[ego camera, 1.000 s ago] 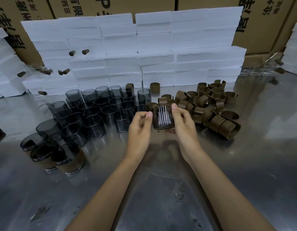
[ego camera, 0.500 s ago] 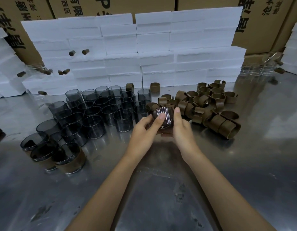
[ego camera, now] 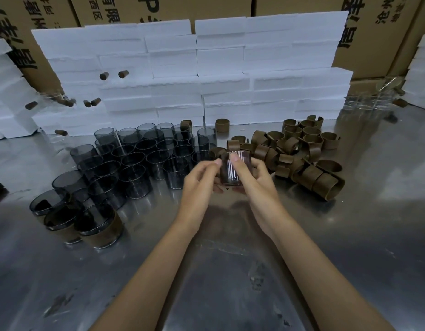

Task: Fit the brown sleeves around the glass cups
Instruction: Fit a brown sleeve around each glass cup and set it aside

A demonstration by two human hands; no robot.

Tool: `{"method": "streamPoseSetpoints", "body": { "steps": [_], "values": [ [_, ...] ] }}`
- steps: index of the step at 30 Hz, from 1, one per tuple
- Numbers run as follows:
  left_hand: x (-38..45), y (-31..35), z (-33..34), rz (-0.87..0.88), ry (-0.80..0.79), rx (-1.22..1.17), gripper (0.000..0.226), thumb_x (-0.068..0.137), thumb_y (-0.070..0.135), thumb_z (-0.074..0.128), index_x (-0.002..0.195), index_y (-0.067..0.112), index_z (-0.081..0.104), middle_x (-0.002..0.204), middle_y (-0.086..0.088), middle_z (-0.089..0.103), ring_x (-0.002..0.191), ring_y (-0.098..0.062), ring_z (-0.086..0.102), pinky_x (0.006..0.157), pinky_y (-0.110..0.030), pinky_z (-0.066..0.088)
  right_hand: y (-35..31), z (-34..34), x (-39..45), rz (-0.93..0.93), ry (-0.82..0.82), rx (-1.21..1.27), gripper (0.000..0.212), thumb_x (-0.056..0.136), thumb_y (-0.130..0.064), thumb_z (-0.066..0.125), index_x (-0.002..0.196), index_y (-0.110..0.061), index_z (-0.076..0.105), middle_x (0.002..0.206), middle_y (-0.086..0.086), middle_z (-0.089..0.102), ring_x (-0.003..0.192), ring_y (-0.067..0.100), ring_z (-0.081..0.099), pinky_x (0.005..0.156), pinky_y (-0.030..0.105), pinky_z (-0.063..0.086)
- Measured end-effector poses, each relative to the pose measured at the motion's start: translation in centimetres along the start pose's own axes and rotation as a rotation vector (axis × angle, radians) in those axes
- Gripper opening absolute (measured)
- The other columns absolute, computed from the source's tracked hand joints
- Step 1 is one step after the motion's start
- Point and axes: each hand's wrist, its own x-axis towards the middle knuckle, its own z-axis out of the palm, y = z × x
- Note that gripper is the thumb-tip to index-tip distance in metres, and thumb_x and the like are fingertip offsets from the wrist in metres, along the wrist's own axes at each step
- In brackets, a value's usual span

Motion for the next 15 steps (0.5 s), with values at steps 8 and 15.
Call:
{"method": "streamPoseSetpoints", "body": {
  "steps": [8, 15],
  "values": [
    [-1.2, 1.7, 1.2, -0.054, -0.124, 0.028, 0.042, 0.060, 0.077, 0.081, 0.091, 0.050, 0.077, 0.100, 0.016, 0.077, 0.115, -0.023, 0.067, 0.110, -0.057, 0.047, -0.1, 0.1, -0.3, -0.005, -0.113, -0.074, 0.054, 0.081, -0.081, 0.051, 0.103, -0.037, 0.072, 0.099, -0.025, 0.076, 0.096, -0.009, 0.069, 0.079, 0.010, 0.054],
    [0.1, -0.1, 0.0, -0.049, 0.014, 0.045, 0.031, 0.095, 0.046, 0.065, 0.122, 0.032, 0.070, 0.129, -0.010, 0.067, 0.124, -0.037, 0.063, 0.104, -0.063, 0.049, 0.0, -0.3, 0.1, -0.060, 0.038, -0.133, 0.039, 0.111, -0.040, 0.035, 0.100, -0.032, 0.071, 0.103, -0.001, 0.076, 0.103, 0.016, 0.072, 0.097, 0.040, 0.057]
  ]
}}
